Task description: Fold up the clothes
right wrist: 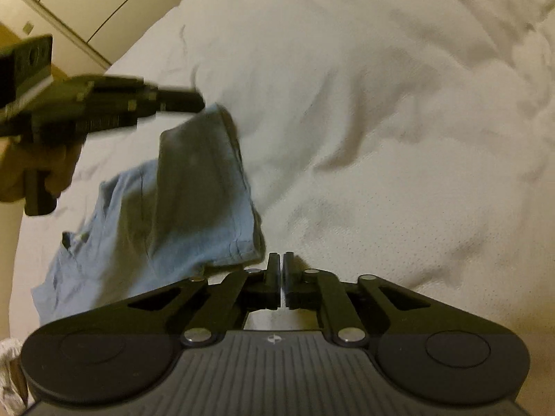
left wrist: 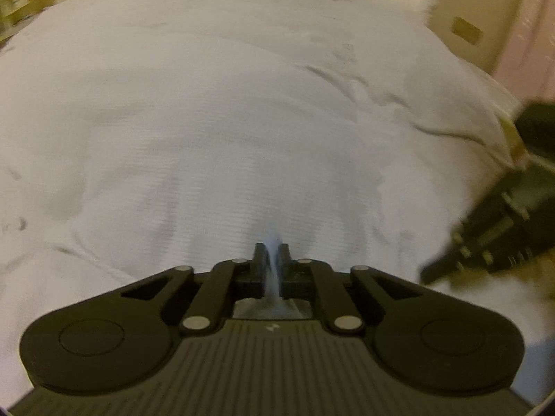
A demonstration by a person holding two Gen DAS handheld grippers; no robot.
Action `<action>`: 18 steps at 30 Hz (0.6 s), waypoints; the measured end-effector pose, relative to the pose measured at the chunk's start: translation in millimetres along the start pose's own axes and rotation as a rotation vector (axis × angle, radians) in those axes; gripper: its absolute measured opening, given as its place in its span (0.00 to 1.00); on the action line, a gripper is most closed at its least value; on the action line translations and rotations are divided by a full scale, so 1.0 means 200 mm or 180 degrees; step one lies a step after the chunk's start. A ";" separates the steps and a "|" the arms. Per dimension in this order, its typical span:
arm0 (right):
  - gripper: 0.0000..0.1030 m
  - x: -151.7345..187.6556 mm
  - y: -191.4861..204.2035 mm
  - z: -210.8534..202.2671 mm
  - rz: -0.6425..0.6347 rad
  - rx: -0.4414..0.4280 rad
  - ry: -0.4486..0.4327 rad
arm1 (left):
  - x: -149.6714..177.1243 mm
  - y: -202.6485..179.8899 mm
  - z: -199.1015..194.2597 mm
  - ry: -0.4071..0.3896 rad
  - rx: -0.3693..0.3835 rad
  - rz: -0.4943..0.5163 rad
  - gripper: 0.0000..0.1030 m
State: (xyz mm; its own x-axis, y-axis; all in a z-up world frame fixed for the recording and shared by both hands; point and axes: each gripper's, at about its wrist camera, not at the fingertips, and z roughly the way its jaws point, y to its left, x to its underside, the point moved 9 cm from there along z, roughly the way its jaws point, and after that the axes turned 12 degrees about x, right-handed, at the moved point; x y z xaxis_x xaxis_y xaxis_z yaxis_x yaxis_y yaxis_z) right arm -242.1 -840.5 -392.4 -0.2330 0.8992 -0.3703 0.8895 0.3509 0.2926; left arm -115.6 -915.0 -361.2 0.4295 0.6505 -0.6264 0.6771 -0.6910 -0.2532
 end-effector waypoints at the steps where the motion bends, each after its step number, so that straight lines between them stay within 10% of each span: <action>1: 0.15 -0.02 0.02 0.01 -0.0026 -0.0031 -0.0041 | -0.01 0.01 -0.03 -0.0086 -0.0043 -0.0077 0.09; 5: 0.40 -0.15 0.11 0.06 -0.0250 -0.0158 -0.0231 | 0.06 0.07 -0.18 -0.0247 -0.0247 -0.0311 0.24; 18: 0.47 -0.51 0.53 0.29 -0.2309 -0.0002 -0.0667 | 0.62 0.21 -0.27 0.0347 -0.0639 -0.0696 0.24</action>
State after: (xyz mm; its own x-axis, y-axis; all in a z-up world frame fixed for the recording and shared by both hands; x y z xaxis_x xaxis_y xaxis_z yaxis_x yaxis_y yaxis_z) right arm -100.9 -911.1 -374.6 -0.6805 0.3742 -0.6301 0.5413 0.8362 -0.0879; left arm -2.9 -846.3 -409.8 0.3151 0.8142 -0.4876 0.8602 -0.4620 -0.2157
